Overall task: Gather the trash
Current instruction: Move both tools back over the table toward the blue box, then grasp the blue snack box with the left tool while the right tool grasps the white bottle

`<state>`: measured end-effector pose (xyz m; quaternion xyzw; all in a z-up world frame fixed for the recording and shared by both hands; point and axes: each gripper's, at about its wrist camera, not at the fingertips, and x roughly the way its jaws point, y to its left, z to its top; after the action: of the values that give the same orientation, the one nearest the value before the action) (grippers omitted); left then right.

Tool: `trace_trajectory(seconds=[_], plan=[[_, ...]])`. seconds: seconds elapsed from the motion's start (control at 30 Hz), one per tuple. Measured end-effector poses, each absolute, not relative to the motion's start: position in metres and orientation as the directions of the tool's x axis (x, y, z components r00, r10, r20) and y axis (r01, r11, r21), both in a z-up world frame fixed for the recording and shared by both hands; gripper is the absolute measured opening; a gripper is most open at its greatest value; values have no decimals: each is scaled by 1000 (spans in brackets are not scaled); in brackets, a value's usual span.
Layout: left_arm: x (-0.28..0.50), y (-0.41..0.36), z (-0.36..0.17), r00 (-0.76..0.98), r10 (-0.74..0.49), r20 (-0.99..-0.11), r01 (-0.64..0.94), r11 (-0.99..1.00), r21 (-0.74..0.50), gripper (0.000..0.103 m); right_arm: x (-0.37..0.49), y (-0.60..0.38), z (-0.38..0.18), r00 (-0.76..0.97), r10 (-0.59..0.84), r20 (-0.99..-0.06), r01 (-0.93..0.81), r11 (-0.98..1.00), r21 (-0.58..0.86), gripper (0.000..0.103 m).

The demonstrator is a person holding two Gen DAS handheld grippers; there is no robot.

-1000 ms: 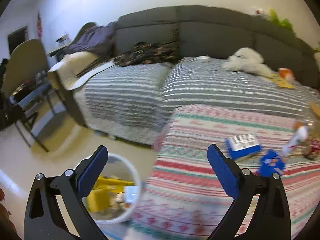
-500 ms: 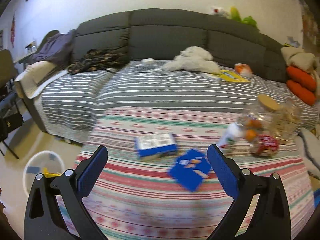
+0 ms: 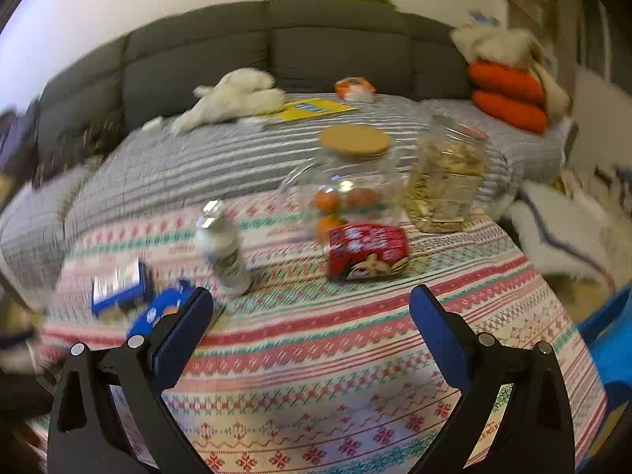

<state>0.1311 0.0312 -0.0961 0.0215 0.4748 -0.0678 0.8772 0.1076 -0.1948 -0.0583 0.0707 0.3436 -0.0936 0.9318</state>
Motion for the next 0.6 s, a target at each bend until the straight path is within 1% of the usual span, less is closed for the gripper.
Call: trace_trajectory(seconds=[0.1, 0.2, 0.27, 0.4, 0.47, 0.5, 0.53, 0.57, 0.6], plan=[[137, -1, -113, 519, -99, -849, 225, 974, 24, 96, 107, -212, -43, 760, -128, -637, 243, 965, 97, 97], [152, -23, -131, 490, -70, -869, 273, 959, 77, 96, 107, -226, -34, 761, -124, -636, 250, 962, 112, 97], [165, -36, -138, 476, -42, -878, 288, 951, 111, 96, 110, -232, -33, 753, -116, -648, 252, 960, 121, 97], [190, -51, -147, 441, -51, -896, 308, 946, 98, 96, 115, -248, -34, 738, -91, -668, 268, 949, 167, 97], [203, -55, -158, 422, -9, -907, 291, 948, 126, 96, 117, -253, -35, 734, -89, -674, 273, 946, 173, 97], [206, -54, -161, 415, -4, -910, 287, 949, 127, 91, 118, -254, -36, 732, -88, -675, 272, 947, 172, 97], [209, -52, -167, 391, -18, -920, 286, 953, 102, 79, 119, -254, -36, 731, -83, -677, 267, 948, 172, 97], [208, -49, -169, 384, -51, -922, 281, 958, 64, 78, 120, -255, -36, 731, -80, -678, 262, 950, 171, 97], [206, -47, -167, 395, -66, -916, 279, 959, 51, 73, 120, -254, -37, 729, -77, -680, 258, 951, 169, 97]])
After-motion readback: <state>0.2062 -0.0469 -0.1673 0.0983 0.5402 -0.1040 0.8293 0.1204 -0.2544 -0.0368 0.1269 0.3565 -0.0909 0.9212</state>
